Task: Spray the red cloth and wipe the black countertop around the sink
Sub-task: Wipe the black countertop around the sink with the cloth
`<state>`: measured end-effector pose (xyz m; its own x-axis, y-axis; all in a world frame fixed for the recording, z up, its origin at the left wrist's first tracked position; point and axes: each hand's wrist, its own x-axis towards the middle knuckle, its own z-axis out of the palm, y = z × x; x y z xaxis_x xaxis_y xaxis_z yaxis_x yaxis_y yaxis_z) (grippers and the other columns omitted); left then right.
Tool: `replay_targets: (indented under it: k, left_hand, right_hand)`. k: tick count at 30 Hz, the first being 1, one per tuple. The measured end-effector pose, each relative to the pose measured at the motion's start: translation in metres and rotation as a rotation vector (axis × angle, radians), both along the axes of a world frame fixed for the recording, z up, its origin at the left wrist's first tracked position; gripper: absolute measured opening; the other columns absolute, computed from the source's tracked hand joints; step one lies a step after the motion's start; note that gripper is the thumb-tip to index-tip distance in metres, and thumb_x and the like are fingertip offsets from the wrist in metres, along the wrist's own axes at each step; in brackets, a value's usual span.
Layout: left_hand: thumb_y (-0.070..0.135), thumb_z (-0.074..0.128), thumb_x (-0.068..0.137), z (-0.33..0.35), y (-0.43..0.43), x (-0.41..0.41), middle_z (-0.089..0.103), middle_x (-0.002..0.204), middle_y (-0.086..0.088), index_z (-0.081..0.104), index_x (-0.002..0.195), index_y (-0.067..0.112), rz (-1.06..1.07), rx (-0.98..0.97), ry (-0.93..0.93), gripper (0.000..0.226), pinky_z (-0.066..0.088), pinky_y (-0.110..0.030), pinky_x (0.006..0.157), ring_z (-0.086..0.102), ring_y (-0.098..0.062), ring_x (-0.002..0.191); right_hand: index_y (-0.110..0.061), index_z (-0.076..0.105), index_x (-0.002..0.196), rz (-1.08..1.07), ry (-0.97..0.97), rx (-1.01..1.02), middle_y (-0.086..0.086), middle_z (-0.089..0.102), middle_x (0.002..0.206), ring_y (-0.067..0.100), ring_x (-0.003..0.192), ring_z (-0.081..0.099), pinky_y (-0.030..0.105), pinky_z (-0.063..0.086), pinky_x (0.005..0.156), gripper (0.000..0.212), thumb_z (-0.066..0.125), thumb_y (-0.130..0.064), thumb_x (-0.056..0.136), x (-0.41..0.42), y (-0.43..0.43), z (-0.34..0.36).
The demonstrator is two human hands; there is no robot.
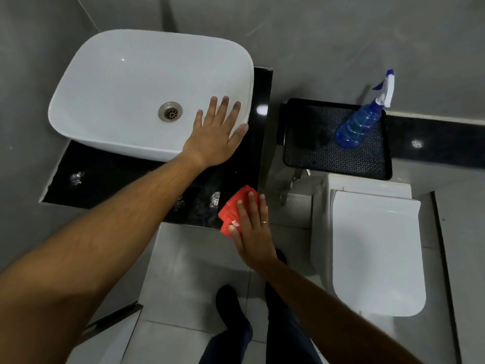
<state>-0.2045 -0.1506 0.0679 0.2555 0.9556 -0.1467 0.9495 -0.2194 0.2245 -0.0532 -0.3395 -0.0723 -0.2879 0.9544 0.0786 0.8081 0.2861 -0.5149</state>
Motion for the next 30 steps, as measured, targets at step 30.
replay_targets:
  k: [30]
  left_hand:
    - [0.065, -0.008, 0.095, 0.001, 0.005, 0.014, -0.017, 0.166, -0.003, -0.013, 0.156, 0.029, 0.043, 0.007, 0.030, 0.071, 0.001, -0.056, 0.123, -0.020, -0.024, 0.152]
  right_hand:
    - [-0.010, 0.006, 0.158, 0.338, -0.493, -0.019, 0.013, 0.003, 0.167, 0.037, 0.153, -0.005, 0.055, -0.001, 0.123, 0.062, 0.031, -0.028, 0.104, 0.039, 0.394, 0.053]
